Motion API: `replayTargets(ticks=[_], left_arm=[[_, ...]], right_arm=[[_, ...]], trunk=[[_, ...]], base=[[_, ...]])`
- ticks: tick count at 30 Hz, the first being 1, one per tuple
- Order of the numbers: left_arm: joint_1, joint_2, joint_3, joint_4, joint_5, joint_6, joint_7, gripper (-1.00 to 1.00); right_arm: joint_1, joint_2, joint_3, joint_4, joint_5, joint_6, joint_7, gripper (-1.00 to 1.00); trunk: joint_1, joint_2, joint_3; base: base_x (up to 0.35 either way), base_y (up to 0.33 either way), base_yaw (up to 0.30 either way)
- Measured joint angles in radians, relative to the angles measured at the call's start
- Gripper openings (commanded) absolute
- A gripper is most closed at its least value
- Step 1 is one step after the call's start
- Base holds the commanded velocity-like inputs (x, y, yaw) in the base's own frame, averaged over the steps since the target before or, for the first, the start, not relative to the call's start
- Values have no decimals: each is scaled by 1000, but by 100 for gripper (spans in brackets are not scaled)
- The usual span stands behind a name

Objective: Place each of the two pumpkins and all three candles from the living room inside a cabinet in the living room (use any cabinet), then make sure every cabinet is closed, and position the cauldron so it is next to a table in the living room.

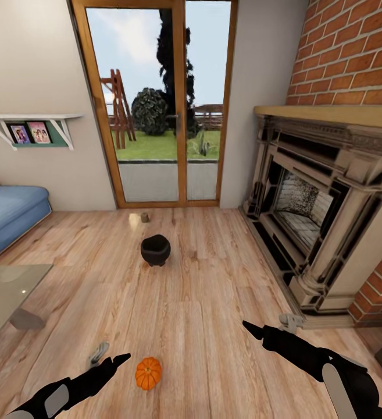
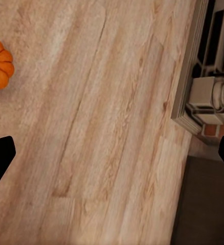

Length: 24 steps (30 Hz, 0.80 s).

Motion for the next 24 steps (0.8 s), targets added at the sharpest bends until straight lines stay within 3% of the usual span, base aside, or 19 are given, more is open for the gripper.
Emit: replayTargets(ticks=[24], left_arm=[[0, 1, -1, 0, 0, -2, -22, 100]], right_arm=[[0, -2, -1, 0, 0, -1, 0, 100]], trunk=[[92, -168, -75]], base=[[0, 0, 0]])
